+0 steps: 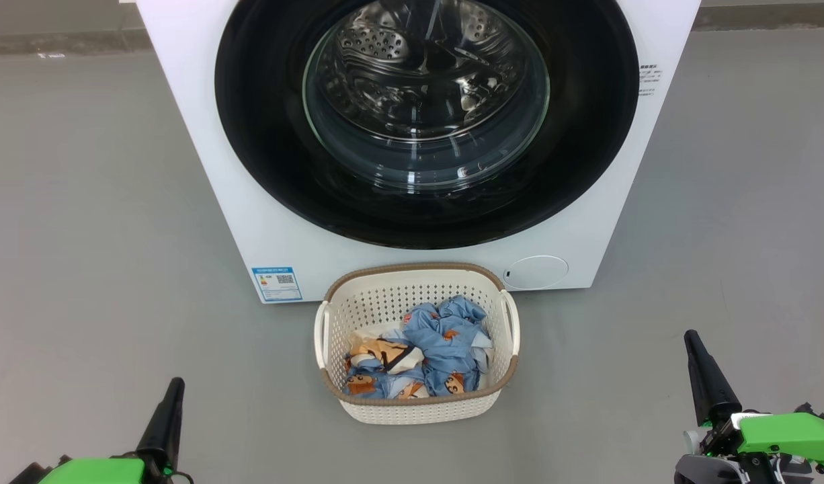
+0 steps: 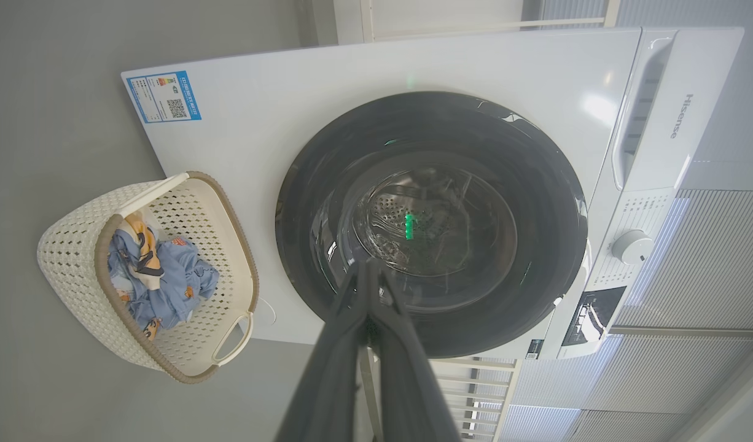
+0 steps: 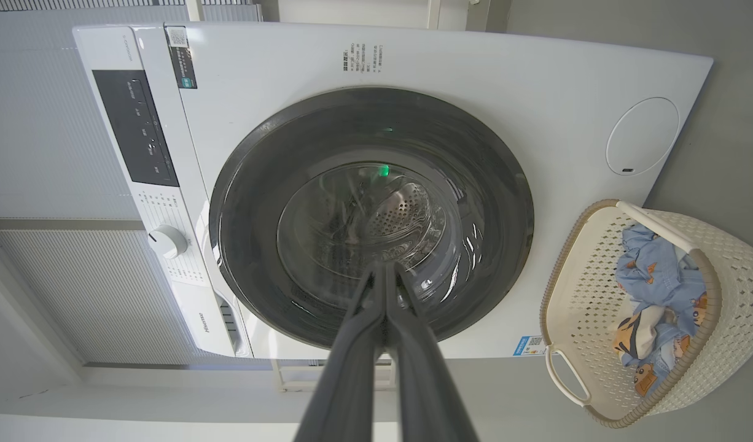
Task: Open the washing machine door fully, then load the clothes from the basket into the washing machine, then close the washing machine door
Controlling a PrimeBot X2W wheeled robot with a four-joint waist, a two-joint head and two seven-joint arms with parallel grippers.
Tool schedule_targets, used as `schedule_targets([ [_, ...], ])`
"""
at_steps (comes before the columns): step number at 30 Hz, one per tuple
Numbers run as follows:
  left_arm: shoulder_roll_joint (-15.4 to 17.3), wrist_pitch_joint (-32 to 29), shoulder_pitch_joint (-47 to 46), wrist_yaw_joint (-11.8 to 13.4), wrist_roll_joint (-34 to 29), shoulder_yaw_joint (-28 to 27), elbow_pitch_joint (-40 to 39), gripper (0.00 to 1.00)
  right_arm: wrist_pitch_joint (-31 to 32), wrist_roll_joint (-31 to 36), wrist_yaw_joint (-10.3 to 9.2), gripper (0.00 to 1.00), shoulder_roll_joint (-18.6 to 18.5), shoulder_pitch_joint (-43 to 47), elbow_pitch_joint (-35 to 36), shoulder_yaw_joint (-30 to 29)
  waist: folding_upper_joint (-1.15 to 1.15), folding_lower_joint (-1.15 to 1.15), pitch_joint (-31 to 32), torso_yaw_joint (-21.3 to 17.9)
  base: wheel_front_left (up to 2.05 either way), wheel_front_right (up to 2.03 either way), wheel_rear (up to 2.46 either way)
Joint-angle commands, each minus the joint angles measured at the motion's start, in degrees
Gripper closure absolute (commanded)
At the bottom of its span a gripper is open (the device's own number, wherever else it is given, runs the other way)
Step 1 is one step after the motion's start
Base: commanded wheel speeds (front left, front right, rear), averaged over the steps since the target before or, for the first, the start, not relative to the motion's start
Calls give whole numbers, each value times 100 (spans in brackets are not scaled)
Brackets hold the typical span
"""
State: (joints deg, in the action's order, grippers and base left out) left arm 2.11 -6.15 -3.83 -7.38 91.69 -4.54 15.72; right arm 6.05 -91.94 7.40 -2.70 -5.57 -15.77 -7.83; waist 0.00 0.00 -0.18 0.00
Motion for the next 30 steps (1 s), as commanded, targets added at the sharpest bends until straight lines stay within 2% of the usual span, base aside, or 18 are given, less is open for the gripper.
schedule_targets([
  [1,76,-32,-236,-11,50,-195,-169,100,42,-25,9,100,-18,-61,175,133,0,0,0,0,0,0,0],
  [30,76,-32,-236,-11,50,-195,-169,100,42,-25,9,100,-18,-61,175,133,0,0,0,0,0,0,0],
])
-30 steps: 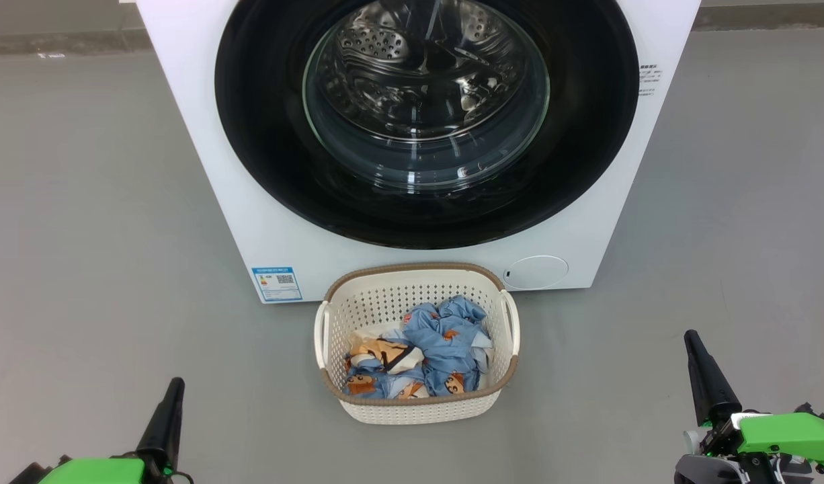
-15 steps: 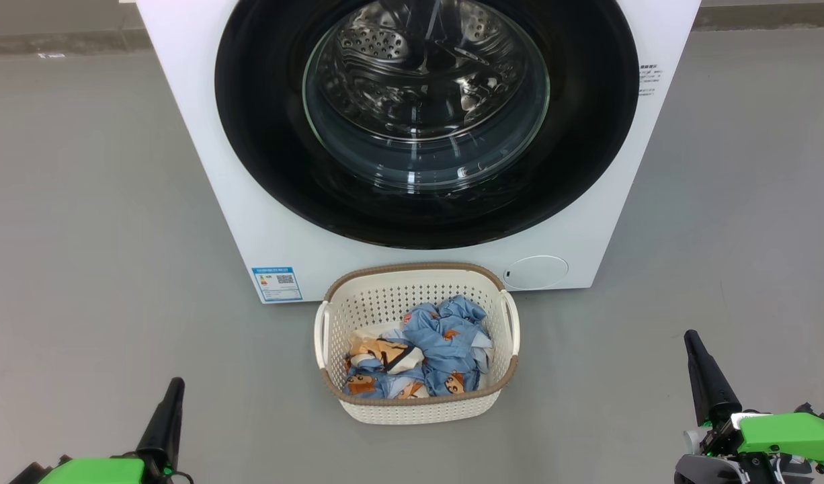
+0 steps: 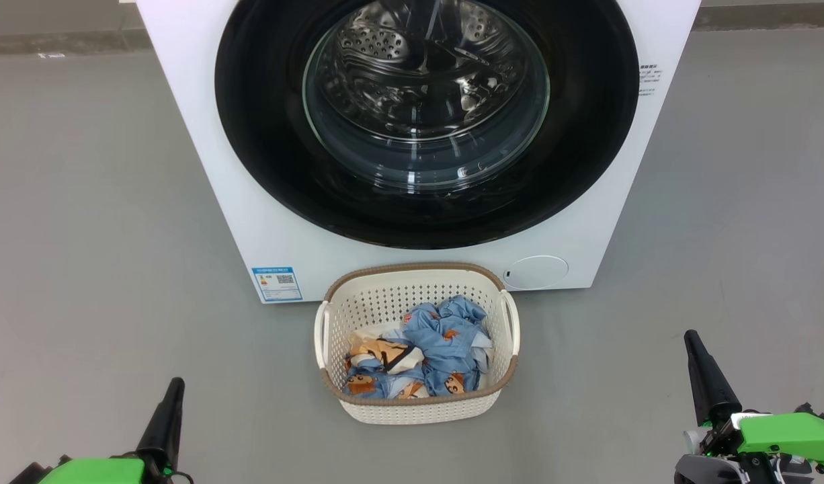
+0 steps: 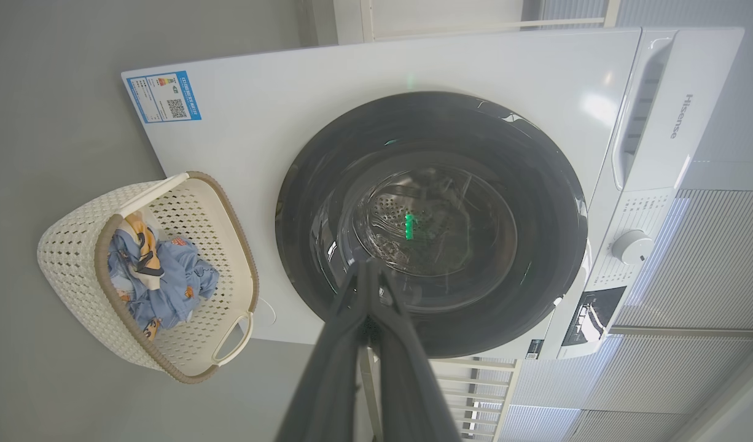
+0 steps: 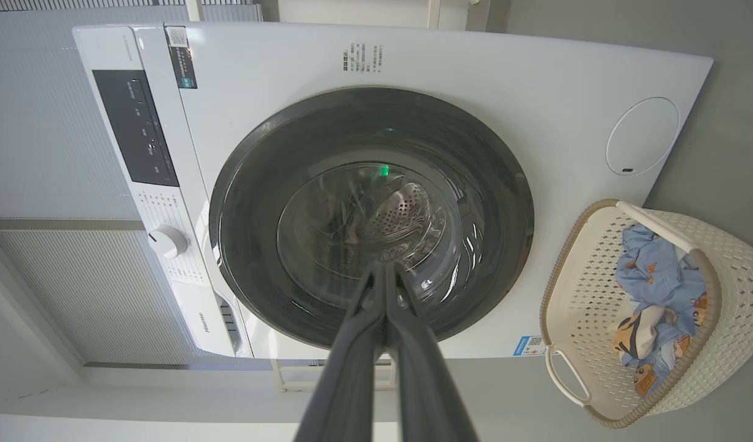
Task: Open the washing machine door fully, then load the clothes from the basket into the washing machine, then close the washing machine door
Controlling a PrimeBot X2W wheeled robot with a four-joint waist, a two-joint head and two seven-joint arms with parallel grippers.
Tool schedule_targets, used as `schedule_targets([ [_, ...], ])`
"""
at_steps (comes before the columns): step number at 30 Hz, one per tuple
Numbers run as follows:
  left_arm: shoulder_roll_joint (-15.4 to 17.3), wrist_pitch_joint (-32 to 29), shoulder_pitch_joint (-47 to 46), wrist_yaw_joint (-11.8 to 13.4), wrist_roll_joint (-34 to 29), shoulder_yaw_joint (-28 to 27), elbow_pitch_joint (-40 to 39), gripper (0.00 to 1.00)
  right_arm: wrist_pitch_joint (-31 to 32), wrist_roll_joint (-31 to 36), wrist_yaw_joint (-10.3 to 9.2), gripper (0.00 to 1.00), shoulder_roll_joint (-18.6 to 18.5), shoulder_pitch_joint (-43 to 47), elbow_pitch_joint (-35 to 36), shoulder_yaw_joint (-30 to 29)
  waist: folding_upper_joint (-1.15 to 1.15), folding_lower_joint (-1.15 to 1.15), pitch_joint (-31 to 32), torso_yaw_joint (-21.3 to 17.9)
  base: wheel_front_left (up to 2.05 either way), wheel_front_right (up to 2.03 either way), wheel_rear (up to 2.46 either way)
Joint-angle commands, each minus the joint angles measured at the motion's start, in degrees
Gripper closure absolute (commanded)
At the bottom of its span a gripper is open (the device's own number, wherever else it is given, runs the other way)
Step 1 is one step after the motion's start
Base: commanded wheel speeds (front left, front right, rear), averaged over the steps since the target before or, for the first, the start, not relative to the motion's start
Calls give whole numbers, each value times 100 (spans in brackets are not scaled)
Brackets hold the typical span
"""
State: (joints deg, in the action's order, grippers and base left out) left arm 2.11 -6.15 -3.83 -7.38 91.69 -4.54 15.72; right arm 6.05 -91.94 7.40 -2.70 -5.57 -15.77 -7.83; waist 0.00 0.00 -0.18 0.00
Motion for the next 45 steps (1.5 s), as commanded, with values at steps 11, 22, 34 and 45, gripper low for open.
schedule_targets([
  [11,76,-32,-236,-11,50,-195,-169,100,42,-25,9,100,-18,-61,175,133,0,0,0,0,0,0,0],
  [22,76,-32,-236,-11,50,-195,-169,100,42,-25,9,100,-18,-61,175,133,0,0,0,0,0,0,0],
  [34,76,-32,-236,-11,50,-195,-169,100,42,-25,9,100,-18,-61,175,133,0,0,0,0,0,0,0],
  [45,76,-32,-236,-11,50,-195,-169,100,42,-25,9,100,-18,-61,175,133,0,0,0,0,0,0,0],
])
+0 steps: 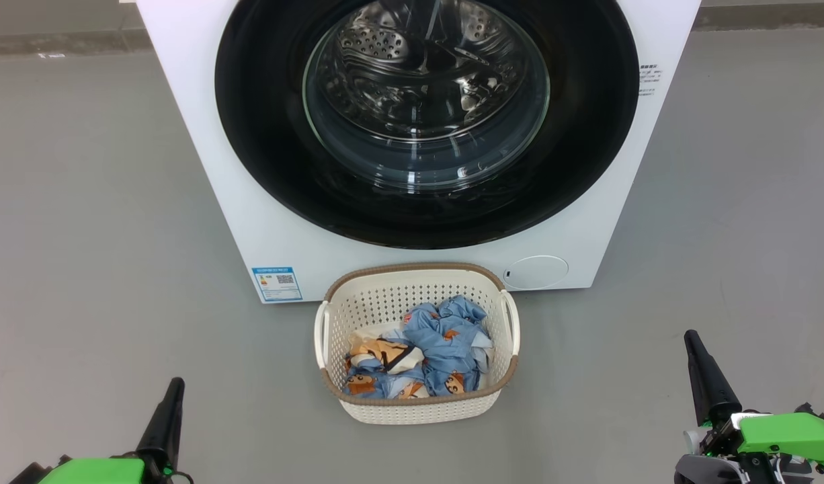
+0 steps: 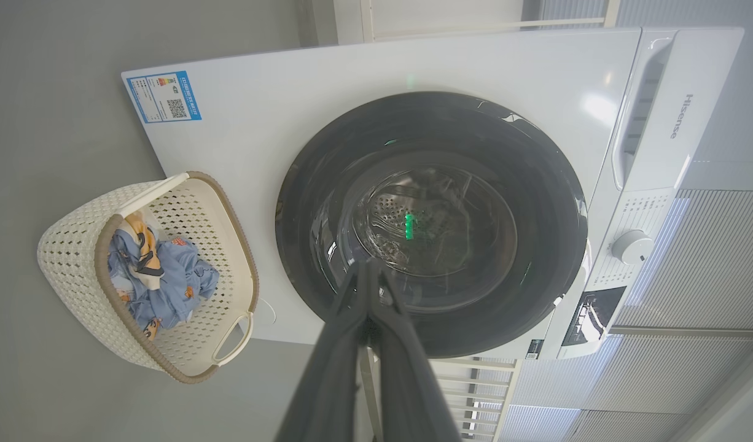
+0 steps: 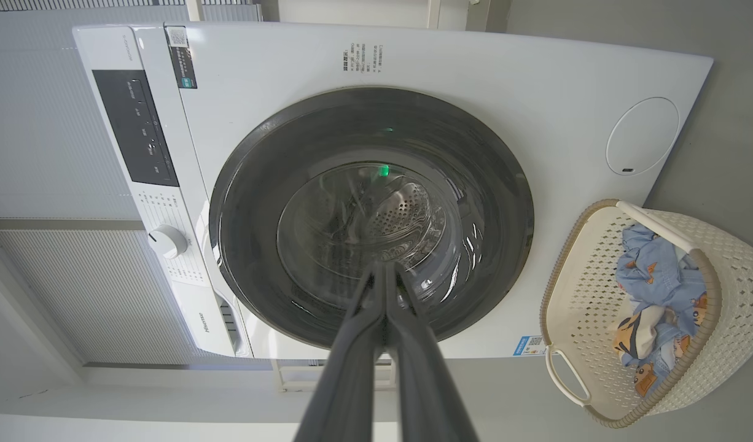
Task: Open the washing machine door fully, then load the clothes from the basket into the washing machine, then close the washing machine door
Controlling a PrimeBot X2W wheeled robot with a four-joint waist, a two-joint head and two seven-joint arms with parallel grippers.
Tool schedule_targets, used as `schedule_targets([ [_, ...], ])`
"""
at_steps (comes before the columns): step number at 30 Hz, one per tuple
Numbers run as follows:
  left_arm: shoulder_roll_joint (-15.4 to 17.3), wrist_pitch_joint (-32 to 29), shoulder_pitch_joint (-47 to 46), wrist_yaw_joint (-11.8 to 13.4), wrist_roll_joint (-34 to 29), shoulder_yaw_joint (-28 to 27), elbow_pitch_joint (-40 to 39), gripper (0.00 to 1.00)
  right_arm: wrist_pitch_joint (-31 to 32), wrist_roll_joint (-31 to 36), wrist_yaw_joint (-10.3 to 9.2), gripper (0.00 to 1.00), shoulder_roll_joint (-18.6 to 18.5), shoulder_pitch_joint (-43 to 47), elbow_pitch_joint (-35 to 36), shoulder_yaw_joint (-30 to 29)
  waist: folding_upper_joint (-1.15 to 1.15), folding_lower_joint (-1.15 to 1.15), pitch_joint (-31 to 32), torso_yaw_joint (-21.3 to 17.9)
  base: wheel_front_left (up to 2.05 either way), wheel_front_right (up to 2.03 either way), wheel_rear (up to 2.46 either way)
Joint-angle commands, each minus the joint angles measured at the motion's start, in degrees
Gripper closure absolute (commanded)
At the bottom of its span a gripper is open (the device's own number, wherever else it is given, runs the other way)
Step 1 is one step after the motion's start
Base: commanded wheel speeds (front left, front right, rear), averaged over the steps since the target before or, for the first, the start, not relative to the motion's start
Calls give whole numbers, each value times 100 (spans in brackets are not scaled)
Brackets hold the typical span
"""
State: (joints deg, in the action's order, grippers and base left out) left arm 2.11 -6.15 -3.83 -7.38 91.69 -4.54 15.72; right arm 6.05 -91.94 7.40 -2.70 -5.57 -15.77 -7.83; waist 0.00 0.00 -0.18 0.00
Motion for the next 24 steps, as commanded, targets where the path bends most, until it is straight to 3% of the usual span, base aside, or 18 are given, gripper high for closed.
schedule_targets([
  [1,76,-32,-236,-11,50,-195,-169,100,42,-25,9,100,-18,-61,175,133,0,0,0,0,0,0,0],
  [24,76,-32,-236,-11,50,-195,-169,100,42,-25,9,100,-18,-61,175,133,0,0,0,0,0,0,0],
])
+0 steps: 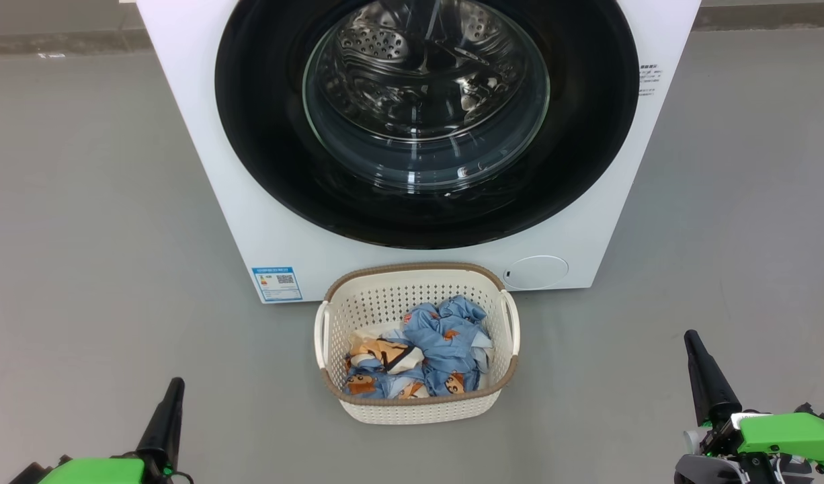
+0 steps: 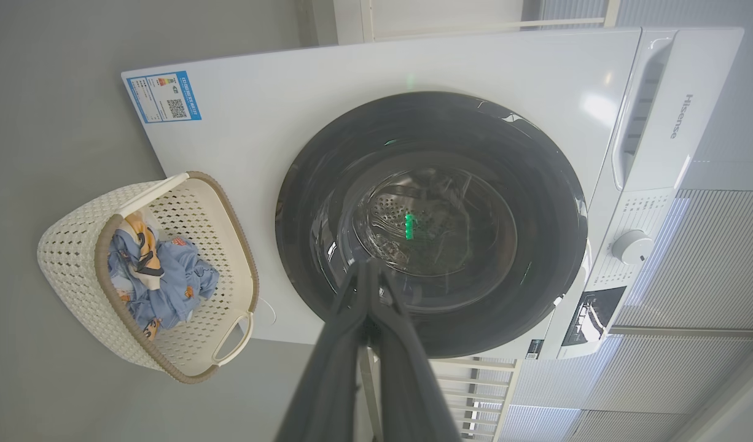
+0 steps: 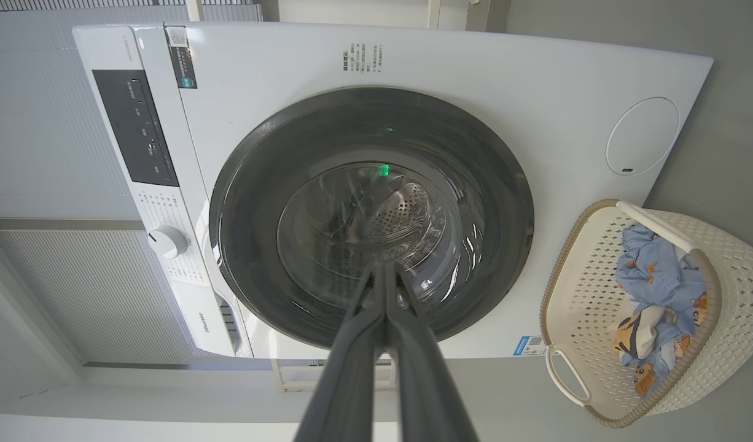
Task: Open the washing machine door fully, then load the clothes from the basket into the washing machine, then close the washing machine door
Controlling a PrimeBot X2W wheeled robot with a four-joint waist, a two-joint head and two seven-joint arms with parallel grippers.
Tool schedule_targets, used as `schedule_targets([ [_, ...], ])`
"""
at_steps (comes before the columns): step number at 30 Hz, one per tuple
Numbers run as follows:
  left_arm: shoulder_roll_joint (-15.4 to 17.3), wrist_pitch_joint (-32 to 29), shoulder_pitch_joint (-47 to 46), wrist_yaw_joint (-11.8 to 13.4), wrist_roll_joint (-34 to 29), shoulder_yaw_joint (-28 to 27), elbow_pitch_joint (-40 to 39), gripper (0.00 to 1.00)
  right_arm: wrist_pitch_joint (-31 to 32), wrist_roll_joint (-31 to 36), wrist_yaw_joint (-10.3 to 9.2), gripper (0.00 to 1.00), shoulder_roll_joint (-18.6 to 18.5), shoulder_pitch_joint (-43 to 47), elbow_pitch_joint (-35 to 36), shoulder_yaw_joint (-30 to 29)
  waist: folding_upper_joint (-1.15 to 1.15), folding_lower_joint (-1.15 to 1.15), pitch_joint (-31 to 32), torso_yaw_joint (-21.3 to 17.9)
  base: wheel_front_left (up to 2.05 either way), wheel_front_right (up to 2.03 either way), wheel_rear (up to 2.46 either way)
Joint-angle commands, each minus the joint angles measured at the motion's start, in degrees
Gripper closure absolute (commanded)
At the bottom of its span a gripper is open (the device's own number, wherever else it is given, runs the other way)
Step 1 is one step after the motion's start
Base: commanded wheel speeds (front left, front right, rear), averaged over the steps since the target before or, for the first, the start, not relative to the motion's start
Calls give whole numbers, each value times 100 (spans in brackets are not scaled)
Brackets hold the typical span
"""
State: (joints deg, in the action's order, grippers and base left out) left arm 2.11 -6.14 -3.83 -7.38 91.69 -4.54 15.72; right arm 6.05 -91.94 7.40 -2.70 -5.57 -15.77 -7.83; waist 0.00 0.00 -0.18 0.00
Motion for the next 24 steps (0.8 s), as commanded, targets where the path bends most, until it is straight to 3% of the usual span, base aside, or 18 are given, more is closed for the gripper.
schedule_targets([
  [1,76,-33,-236,-11,50,-195,-169,100,42,-25,9,100,-18,-61,175,133,0,0,0,0,0,0,0],
  [16,76,-33,-236,-11,50,-195,-169,100,42,-25,9,100,-18,-61,175,133,0,0,0,0,0,0,0],
  [17,-3,1,9,0,-3,5,25,0,-5,2,0,0,2,1,-31,0,0,0,0,0,0,0,0],
  [24,-101,40,169,6,-10,48,239,0,-38,40,0,0,49,98,-271,26,0,2,-3,-1,0,0,0],
])
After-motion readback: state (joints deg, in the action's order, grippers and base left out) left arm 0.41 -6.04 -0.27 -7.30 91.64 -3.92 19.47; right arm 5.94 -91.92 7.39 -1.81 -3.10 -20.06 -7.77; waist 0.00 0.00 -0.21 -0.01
